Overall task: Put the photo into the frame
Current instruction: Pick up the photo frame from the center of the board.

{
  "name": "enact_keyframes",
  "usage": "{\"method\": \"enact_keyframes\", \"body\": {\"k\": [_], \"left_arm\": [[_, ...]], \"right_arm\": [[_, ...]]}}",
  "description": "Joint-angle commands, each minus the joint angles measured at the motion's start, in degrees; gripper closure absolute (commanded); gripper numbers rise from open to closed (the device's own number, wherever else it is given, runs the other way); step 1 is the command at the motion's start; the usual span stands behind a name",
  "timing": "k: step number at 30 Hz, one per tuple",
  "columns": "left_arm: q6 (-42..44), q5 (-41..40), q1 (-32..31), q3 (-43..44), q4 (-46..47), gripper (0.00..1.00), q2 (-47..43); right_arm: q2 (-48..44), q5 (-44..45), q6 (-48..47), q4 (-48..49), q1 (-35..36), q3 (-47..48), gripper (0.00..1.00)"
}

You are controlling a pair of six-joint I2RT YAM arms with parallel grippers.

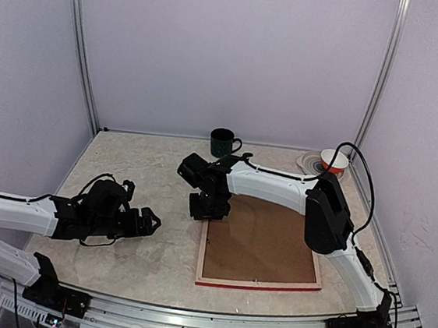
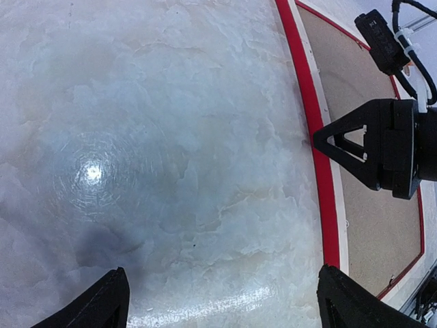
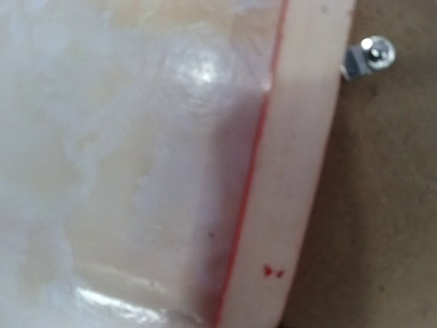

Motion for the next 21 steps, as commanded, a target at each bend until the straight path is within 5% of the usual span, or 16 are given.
{"method": "enact_keyframes", "body": {"k": [1,9,21], "left_arm": [[-0.1,0.3,0.3,-1.1,1.4,0.06,0.4],[-1.0,1.1,0.4,-2.0,4.3,0.05,1.6],[-4.5,7.7,2.7,-0.3,14.7,0.01,6.7]], "right_arm": [[2.3,0.5,1.6,-1.1,0.8,1.2,0.74],[1.5,2.2,3.1,-2.5,0.9,1.2,1.0],[-7.2,1.3,3.1,0.5,1.7,-3.8,1.0]]}}
